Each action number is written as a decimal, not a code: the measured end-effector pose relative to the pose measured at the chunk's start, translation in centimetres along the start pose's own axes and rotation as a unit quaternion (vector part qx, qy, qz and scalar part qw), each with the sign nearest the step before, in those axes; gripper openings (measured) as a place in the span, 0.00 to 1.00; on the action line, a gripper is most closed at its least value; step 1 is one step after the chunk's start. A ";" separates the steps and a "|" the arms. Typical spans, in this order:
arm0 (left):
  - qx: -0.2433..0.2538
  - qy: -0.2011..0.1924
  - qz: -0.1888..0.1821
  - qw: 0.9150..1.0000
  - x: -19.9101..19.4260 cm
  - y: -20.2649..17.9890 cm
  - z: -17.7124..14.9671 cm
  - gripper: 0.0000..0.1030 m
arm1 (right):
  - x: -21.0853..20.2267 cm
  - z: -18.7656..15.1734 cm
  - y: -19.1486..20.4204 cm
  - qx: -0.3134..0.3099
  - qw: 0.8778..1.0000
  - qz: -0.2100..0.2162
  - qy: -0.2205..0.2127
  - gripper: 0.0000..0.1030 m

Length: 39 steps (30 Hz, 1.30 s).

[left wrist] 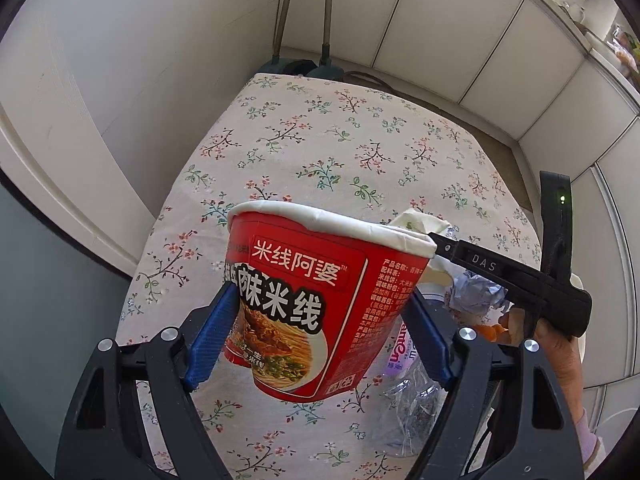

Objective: Collect trash
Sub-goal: 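Grasp the white paper cup with the right tool while the left tool holds the noodle cup, then carry the paper cup over the bin and open the right tool while the left tool carries the noodle cup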

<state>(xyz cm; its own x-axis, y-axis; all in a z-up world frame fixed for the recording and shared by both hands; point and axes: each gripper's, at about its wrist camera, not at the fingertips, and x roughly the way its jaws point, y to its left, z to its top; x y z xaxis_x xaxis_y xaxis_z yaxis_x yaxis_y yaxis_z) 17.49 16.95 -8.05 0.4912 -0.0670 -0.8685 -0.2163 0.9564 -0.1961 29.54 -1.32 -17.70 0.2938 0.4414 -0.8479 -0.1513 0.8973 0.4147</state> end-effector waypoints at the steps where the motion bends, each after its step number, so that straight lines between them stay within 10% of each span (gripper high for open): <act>1: -0.001 -0.001 0.000 1.000 0.0 0.1 0.0 0.75 | 0.1 0.0 0.1 0.002 1.000 0.003 -0.001 0.22; 22: -0.059 -0.069 0.000 0.996 -2.7 1.6 1.0 0.75 | -6.9 -1.1 5.0 -0.084 0.987 -0.040 -0.130 0.19; 39: -0.031 -0.149 -0.057 0.987 -5.2 -4.9 0.4 0.75 | -16.4 -3.3 3.2 -0.090 0.957 -0.113 -0.252 0.20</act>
<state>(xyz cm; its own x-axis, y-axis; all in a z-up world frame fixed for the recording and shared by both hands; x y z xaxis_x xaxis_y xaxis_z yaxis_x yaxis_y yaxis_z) 16.37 12.76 -2.36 0.7400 -0.0781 -0.6681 -0.1912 0.9278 -0.3203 21.12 -5.68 -3.58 0.7497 0.2235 -0.6229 -0.1760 0.9747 0.1379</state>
